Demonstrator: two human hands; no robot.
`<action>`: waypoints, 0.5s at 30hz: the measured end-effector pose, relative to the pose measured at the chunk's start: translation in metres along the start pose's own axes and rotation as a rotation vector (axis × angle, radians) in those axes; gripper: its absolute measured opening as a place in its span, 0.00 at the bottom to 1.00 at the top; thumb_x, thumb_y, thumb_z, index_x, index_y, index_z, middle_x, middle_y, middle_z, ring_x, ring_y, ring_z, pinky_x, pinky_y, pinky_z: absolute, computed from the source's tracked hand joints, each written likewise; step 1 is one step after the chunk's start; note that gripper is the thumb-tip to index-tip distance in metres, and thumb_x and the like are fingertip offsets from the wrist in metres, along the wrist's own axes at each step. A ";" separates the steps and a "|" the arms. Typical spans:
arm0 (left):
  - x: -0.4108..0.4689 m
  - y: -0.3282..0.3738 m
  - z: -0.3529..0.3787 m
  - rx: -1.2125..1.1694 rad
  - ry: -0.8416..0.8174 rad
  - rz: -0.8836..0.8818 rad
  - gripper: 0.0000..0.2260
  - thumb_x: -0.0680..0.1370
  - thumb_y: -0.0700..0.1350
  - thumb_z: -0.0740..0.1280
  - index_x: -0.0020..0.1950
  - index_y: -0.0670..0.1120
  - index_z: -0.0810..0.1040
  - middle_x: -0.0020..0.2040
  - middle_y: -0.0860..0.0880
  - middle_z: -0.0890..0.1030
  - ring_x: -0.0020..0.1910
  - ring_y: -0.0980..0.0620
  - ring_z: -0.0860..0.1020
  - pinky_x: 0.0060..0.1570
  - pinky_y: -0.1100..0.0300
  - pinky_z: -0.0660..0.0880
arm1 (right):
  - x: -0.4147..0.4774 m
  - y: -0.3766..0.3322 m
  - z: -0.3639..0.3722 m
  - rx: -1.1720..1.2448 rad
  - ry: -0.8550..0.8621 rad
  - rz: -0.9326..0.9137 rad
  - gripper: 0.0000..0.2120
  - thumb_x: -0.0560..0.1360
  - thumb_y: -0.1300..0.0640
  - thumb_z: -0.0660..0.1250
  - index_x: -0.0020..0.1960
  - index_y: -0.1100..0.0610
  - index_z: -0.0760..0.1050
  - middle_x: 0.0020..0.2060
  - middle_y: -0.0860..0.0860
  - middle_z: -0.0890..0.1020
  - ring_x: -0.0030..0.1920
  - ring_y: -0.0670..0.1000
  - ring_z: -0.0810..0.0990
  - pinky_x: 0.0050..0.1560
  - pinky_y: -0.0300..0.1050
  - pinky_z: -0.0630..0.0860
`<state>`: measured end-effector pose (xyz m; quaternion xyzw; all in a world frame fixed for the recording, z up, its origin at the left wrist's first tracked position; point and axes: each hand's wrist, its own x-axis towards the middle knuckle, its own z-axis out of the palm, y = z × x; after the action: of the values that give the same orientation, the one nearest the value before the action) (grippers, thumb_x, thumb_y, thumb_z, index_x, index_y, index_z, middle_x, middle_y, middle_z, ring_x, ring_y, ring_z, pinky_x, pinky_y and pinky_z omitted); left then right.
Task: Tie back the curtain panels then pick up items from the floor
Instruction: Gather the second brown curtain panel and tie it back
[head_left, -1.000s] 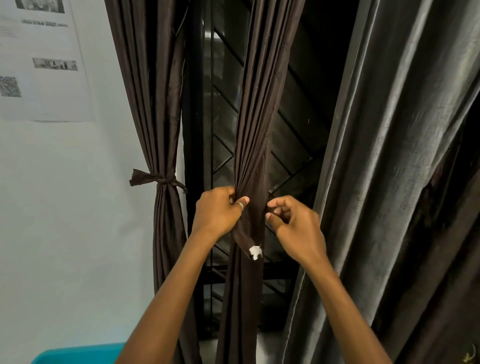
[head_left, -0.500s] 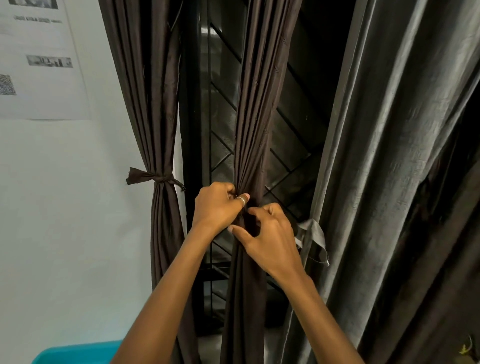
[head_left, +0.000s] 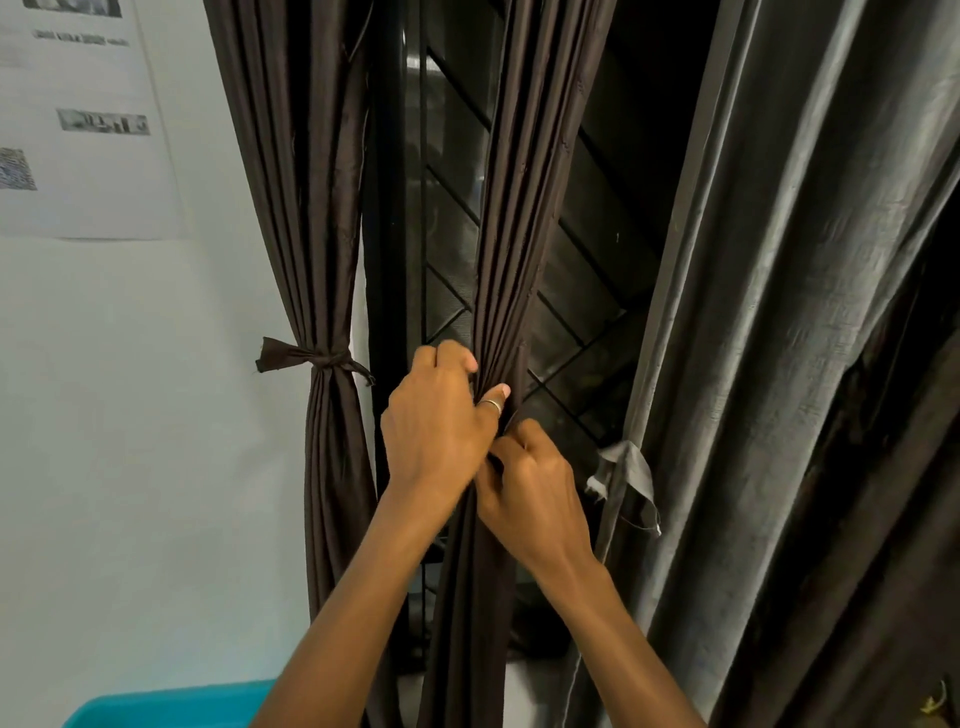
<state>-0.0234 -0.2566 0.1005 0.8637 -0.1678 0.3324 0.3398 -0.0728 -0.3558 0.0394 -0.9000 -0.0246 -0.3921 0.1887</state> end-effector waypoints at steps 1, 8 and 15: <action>-0.005 0.006 -0.003 -0.015 0.040 0.064 0.11 0.75 0.59 0.72 0.50 0.54 0.77 0.48 0.54 0.78 0.42 0.53 0.79 0.39 0.54 0.79 | 0.000 -0.001 0.001 0.006 -0.001 -0.004 0.06 0.78 0.60 0.69 0.49 0.62 0.82 0.43 0.53 0.77 0.35 0.49 0.74 0.36 0.34 0.66; 0.003 0.022 -0.001 0.170 -0.334 0.012 0.17 0.80 0.60 0.65 0.43 0.48 0.81 0.35 0.52 0.77 0.36 0.51 0.78 0.32 0.59 0.70 | -0.006 -0.003 0.007 0.096 0.046 -0.060 0.06 0.78 0.62 0.71 0.53 0.64 0.81 0.45 0.55 0.82 0.39 0.50 0.79 0.41 0.39 0.76; 0.028 0.027 -0.004 0.303 -0.487 -0.002 0.15 0.76 0.60 0.72 0.51 0.48 0.81 0.45 0.49 0.81 0.48 0.46 0.80 0.43 0.53 0.75 | -0.008 -0.002 0.004 0.047 0.054 -0.071 0.08 0.77 0.65 0.70 0.55 0.64 0.83 0.52 0.57 0.82 0.50 0.55 0.83 0.50 0.46 0.82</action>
<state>-0.0192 -0.2754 0.1346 0.9591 -0.1919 0.1363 0.1570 -0.0759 -0.3518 0.0322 -0.8829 -0.0604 -0.4221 0.1966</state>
